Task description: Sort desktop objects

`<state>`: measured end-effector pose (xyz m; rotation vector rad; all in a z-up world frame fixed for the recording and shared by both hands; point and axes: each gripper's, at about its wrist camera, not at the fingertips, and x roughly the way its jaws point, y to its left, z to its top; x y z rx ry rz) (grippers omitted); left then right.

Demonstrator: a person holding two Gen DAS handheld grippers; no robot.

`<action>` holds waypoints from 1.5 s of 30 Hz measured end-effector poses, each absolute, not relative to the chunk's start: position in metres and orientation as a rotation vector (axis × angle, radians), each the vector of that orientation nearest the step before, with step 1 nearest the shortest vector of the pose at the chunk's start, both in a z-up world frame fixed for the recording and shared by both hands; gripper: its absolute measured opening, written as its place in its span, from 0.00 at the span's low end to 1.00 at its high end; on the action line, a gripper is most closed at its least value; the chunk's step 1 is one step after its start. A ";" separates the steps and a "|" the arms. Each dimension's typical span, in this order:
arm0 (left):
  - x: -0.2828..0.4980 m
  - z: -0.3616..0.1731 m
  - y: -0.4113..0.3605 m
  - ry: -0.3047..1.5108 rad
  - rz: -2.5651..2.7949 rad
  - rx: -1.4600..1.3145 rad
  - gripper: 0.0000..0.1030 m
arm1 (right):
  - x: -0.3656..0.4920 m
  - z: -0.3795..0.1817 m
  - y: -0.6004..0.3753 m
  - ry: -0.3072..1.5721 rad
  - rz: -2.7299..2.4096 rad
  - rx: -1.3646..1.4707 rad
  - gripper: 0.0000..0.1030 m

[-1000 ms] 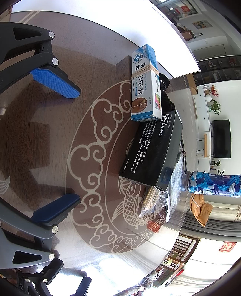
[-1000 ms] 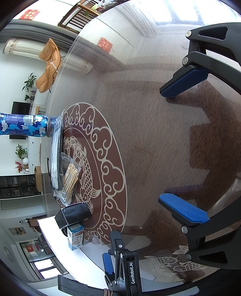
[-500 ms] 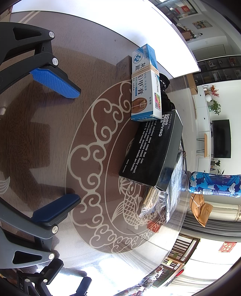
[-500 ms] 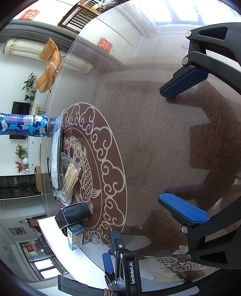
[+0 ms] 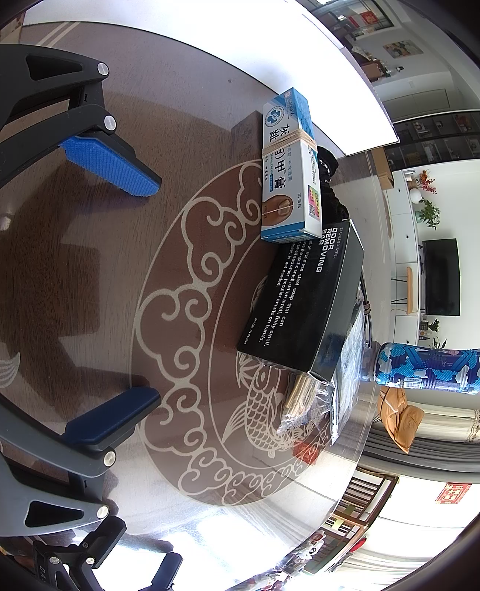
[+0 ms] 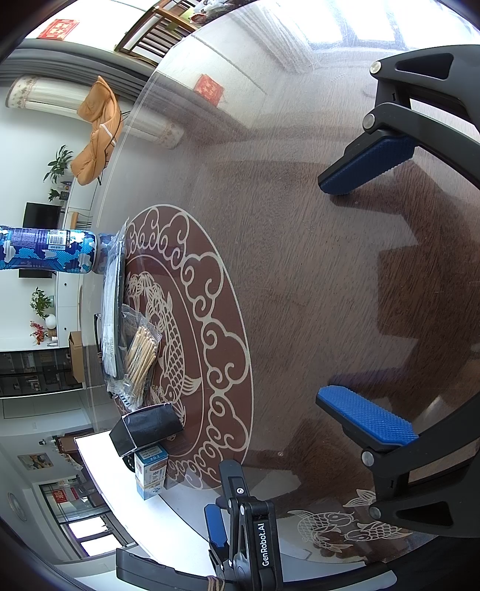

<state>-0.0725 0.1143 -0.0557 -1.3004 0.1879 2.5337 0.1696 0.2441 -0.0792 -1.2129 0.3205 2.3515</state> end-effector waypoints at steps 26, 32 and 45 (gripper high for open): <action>-0.073 -0.054 0.013 -0.122 2.768 -1.496 1.00 | -0.020 -0.035 0.249 0.078 2.663 -1.158 1.00; -0.062 -0.049 0.001 -0.275 2.689 -1.461 1.00 | 0.006 -0.037 0.233 0.250 2.836 -1.197 0.97; -0.065 -0.049 0.036 -0.150 2.580 -1.402 1.00 | -0.044 -0.083 0.305 0.063 2.701 -1.582 1.00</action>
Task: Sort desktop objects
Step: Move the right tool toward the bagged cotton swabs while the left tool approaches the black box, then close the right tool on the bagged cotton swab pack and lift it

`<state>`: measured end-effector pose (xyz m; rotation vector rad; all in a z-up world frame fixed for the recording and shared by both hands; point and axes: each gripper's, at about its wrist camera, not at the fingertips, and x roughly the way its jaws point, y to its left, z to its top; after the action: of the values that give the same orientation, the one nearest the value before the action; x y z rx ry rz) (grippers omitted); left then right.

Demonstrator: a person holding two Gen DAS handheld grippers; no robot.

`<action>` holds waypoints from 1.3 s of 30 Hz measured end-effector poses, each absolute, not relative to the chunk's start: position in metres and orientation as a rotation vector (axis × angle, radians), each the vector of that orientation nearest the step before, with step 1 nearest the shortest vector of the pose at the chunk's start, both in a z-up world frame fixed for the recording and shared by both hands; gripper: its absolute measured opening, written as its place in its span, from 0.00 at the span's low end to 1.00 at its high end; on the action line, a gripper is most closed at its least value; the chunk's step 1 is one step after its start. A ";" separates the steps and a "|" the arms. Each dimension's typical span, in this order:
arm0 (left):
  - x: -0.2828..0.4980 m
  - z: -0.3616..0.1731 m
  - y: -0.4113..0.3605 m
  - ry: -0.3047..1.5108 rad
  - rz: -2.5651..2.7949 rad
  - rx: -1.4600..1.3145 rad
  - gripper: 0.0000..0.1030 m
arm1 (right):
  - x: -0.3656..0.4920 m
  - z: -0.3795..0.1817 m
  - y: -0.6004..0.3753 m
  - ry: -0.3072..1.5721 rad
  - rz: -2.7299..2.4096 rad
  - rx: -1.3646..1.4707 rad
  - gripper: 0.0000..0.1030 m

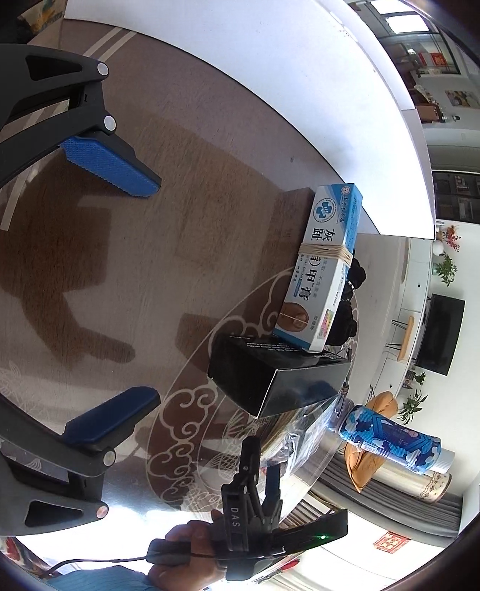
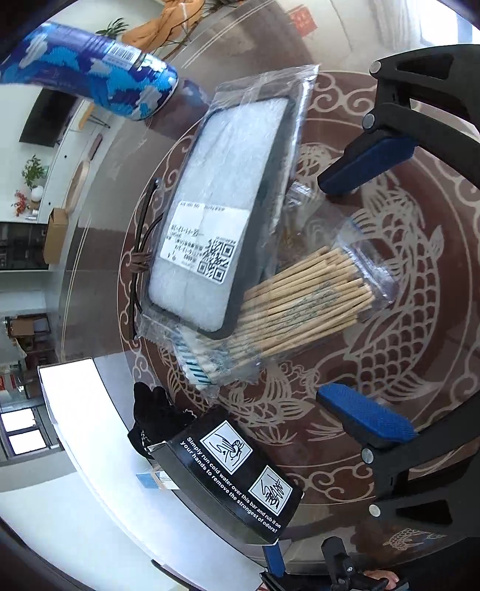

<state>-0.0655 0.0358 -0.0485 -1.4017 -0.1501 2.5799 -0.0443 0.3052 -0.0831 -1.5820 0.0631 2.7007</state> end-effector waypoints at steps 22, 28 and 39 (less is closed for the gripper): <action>-0.065 -0.056 0.054 0.059 2.612 -1.420 1.00 | -0.015 -0.071 0.245 -0.245 2.755 -1.464 0.85; -0.054 -0.035 0.022 -0.180 2.664 -1.333 1.00 | -0.045 -0.050 0.228 -0.199 2.769 -1.242 0.85; -0.028 -0.009 -0.026 -0.461 2.724 -1.150 1.00 | -0.039 -0.057 0.167 -0.209 2.990 -1.342 0.85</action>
<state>-0.0279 -0.0256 -0.0089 -1.1502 -0.4608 2.7236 -0.0387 0.1672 -0.0565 -1.3424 -0.2092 2.9905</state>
